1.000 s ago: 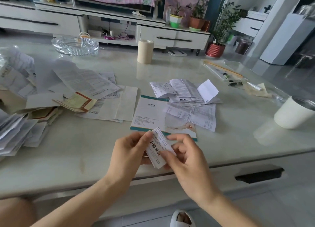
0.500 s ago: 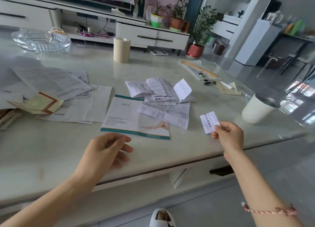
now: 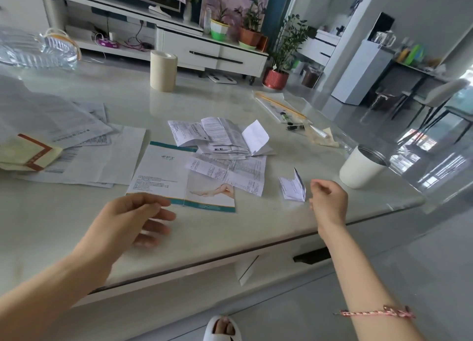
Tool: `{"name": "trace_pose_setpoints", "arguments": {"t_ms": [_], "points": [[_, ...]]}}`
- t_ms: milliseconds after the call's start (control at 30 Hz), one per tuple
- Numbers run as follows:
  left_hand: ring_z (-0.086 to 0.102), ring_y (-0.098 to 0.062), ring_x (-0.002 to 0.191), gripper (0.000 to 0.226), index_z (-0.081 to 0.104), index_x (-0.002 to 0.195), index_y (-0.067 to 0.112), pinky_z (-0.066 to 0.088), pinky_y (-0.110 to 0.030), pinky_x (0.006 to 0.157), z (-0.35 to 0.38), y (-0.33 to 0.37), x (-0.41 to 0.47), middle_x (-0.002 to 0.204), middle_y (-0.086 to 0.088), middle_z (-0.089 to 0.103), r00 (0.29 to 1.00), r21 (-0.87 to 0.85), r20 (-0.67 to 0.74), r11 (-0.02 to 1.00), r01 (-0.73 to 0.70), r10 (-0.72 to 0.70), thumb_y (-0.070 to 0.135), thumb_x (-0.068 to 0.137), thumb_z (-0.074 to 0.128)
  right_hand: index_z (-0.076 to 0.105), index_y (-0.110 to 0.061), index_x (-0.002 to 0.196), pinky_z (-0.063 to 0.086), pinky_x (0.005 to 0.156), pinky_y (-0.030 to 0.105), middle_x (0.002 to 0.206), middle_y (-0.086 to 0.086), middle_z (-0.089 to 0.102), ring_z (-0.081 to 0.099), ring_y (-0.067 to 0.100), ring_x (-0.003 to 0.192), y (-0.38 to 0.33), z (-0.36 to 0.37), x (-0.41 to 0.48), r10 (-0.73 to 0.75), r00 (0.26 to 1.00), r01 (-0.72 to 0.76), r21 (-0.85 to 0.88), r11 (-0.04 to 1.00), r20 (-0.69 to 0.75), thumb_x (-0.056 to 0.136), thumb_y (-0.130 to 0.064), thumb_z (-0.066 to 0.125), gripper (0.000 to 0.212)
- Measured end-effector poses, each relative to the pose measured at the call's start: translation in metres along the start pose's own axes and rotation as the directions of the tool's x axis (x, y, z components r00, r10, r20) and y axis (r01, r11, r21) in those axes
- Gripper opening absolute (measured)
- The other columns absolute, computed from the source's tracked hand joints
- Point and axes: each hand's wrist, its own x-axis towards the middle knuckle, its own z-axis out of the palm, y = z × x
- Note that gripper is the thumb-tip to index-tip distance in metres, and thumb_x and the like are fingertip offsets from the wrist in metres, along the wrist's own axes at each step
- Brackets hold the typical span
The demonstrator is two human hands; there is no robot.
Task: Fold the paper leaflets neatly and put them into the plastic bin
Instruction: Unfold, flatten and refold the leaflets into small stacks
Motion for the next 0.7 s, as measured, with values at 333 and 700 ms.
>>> {"name": "trace_pose_setpoints", "arguments": {"t_ms": [333,700], "points": [[0.064,-0.012,0.056,0.024,0.066,0.086,0.007,0.049,-0.026,0.058,-0.001,0.012,0.010,0.076,-0.010,0.073,0.998,-0.020,0.062,1.000,-0.004,0.005,0.000,0.094,0.044,0.064,-0.008,0.101,0.038,0.067,0.014,0.104,0.006,0.053,0.052,0.016,0.075,-0.047,0.065,-0.024,-0.339,0.919,0.355,-0.052,0.933,0.201,0.081,0.005,0.052,0.026],[0.065,-0.015,0.062,0.022,0.068,0.085,0.009,0.047,-0.031,0.063,-0.020,0.019,0.005,0.076,-0.009,0.073,0.999,-0.082,0.054,0.997,0.009,-0.004,0.003,0.093,0.048,0.060,-0.001,0.113,0.037,0.100,0.036,0.117,0.009,0.050,0.043,0.024,0.119,-0.048,0.111,0.000,-0.118,0.851,0.236,-0.172,0.956,0.512,0.087,-0.021,0.063,0.033]]}}
